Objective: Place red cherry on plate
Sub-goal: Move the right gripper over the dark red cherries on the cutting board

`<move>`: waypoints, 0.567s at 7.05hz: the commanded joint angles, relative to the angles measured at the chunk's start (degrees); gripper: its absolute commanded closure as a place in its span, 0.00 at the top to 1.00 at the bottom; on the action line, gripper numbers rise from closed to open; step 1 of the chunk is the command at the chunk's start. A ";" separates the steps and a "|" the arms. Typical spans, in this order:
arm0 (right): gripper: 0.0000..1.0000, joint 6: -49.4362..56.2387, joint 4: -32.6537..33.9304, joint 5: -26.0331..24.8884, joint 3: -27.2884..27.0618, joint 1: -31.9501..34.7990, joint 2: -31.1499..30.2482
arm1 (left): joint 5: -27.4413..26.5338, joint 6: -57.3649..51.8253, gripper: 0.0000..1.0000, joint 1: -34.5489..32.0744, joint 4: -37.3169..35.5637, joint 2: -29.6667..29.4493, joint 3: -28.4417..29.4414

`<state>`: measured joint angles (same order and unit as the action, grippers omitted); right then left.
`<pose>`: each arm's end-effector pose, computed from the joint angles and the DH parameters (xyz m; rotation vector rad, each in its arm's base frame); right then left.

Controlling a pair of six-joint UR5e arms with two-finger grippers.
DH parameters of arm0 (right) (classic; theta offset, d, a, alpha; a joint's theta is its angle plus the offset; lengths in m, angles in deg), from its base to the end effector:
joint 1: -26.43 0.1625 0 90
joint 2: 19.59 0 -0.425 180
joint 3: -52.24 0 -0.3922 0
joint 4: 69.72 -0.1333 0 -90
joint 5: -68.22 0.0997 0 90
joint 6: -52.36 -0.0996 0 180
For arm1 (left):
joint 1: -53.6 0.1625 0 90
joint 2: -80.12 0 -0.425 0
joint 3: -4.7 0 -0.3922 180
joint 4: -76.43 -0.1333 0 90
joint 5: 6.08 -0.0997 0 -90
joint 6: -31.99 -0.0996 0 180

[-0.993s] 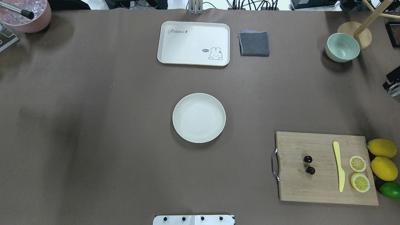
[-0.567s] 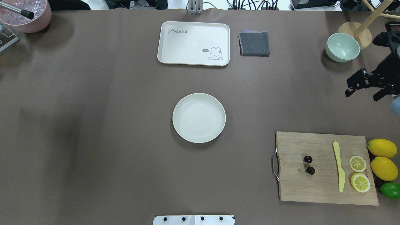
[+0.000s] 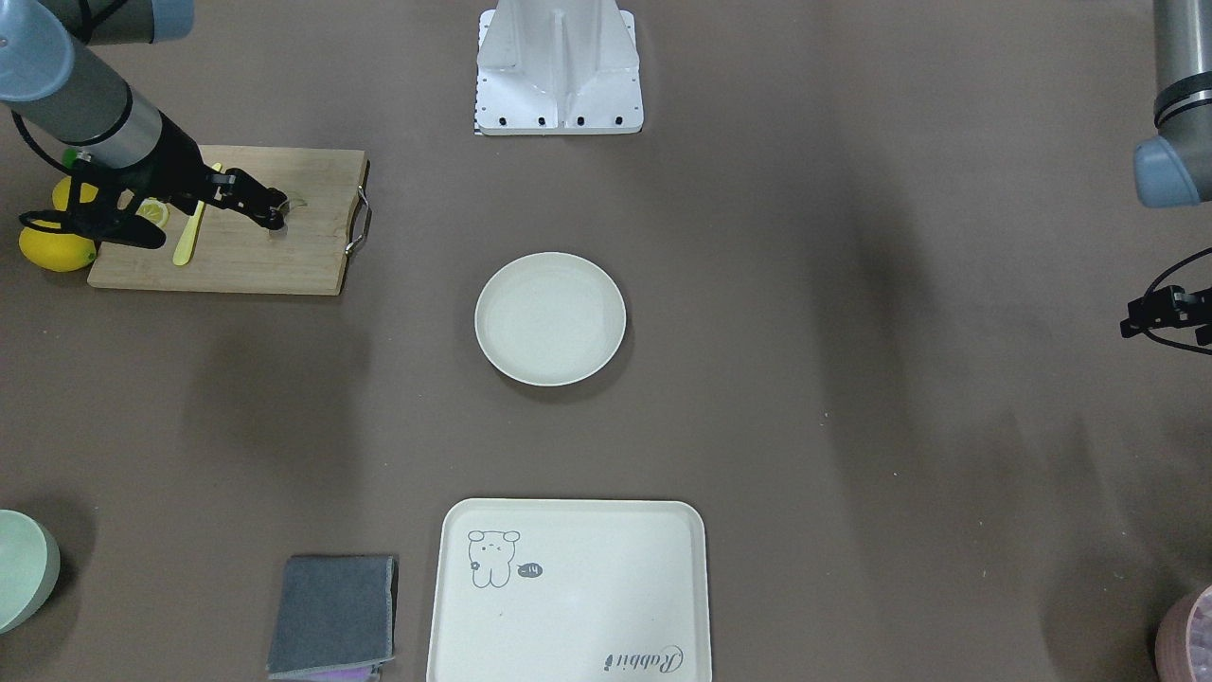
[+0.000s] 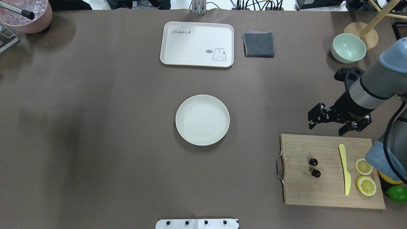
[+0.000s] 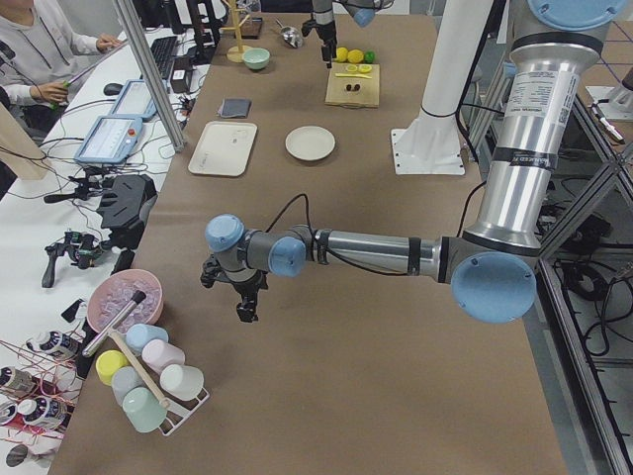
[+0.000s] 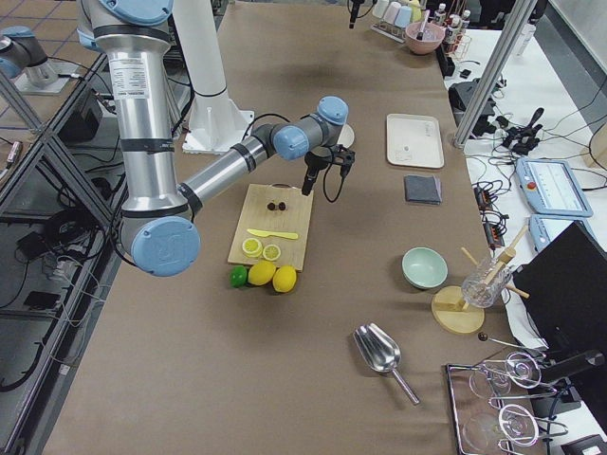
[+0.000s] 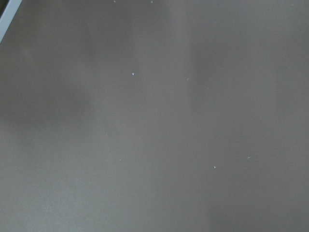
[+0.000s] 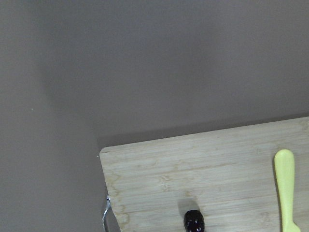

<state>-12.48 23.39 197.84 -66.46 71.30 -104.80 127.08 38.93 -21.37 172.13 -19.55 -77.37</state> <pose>-0.2962 -0.3933 0.3854 -0.2607 -0.8034 0.1401 0.0853 -0.5690 0.6287 -0.0220 0.7630 0.1832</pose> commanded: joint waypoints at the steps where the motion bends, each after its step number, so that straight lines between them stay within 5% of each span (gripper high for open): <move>1: 1.00 -4.15 -1.26 -3.93 -0.48 -6.44 -0.22 | 0.00 -0.09 0.98 0.26 0.01 0.09 0.15; 4: 1.00 2.49 -3.35 -6.84 0.66 -9.01 -3.98 | 0.00 -0.09 0.98 0.35 0.01 0.18 0.07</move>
<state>-13.48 21.64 191.82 -66.22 62.93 -106.90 127.08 38.84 -21.08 172.15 -19.39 -77.26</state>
